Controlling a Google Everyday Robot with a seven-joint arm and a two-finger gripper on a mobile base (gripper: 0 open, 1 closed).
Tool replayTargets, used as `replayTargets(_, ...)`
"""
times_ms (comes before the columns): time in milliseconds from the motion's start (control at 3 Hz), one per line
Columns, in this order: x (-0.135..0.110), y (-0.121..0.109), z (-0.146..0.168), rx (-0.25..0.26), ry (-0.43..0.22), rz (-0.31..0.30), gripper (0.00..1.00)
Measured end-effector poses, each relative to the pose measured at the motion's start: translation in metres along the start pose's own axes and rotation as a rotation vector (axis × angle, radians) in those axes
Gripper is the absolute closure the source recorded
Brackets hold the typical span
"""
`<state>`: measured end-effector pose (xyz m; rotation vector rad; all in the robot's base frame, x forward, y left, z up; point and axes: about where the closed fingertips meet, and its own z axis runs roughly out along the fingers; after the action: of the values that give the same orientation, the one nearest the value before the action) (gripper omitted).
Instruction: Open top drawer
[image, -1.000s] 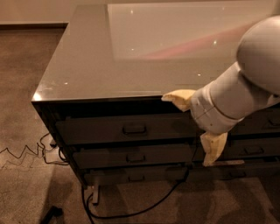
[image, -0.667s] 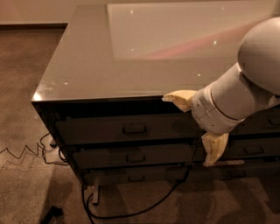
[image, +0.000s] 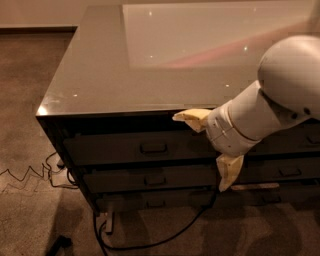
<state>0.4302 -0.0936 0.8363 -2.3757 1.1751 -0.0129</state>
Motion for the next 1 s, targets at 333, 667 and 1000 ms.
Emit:
replayTargets(333, -0.009, -0.011, 0.047, -0.028, -0.08, -0.022, 0.0)
replayTargets(667, -0.009, -0.016, 0.085, -0.064, -0.135, -0.019, 0.0)
replayTargets(1000, 0.012, -0.012, 0.116, -0.116, -0.13, 0.038, 0.0)
